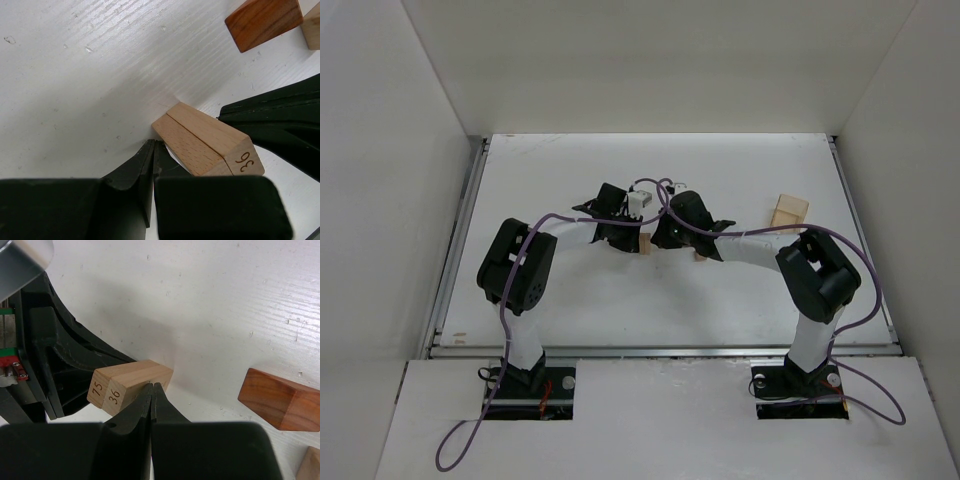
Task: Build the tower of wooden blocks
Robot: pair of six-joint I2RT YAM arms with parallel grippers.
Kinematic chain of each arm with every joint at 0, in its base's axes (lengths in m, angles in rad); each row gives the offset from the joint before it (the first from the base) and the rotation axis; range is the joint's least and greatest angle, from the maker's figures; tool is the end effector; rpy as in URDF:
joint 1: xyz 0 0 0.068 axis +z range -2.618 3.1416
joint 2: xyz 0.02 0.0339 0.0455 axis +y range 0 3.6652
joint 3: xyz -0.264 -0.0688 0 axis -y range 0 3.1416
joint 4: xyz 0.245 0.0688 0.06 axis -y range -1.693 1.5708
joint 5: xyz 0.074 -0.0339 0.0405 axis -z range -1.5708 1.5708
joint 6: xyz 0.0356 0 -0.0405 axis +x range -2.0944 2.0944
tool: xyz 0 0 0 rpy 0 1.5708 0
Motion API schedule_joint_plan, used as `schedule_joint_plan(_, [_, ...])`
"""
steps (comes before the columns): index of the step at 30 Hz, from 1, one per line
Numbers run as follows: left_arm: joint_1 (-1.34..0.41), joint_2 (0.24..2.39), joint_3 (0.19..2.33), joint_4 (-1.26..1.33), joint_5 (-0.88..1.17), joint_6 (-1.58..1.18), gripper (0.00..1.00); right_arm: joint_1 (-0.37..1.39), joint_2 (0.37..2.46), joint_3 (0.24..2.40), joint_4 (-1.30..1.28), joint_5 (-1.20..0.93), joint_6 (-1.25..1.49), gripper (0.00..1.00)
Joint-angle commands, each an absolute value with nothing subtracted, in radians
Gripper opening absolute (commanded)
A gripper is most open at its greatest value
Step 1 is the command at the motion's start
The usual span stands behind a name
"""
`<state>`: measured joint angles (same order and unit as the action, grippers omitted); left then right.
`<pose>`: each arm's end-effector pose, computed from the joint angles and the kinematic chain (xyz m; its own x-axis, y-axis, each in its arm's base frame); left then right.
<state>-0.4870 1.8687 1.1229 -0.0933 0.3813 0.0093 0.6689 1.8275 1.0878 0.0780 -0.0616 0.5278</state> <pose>0.3382 -0.1941 0.1641 -0.6514 0.3547 -0.6707 0.6602 0.7007 -0.2707 0.3084 0.2466 0.1807 -0.7474 0.0500 -0.6625 -0.3249 0.8423 0.4300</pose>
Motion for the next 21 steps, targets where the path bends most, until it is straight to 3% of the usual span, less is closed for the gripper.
schedule_joint_plan(1, [-0.491, 1.815, 1.111, -0.078, 0.402, 0.000, 0.00, 0.676, 1.833, 1.131, 0.103, -0.077, 0.528, 0.00])
schedule_joint_plan(21, [-0.473, 1.786, 1.101, -0.078, 0.268, -0.041, 0.00, 0.676, 1.720, 1.091, 0.054, 0.020, 0.528, 0.09])
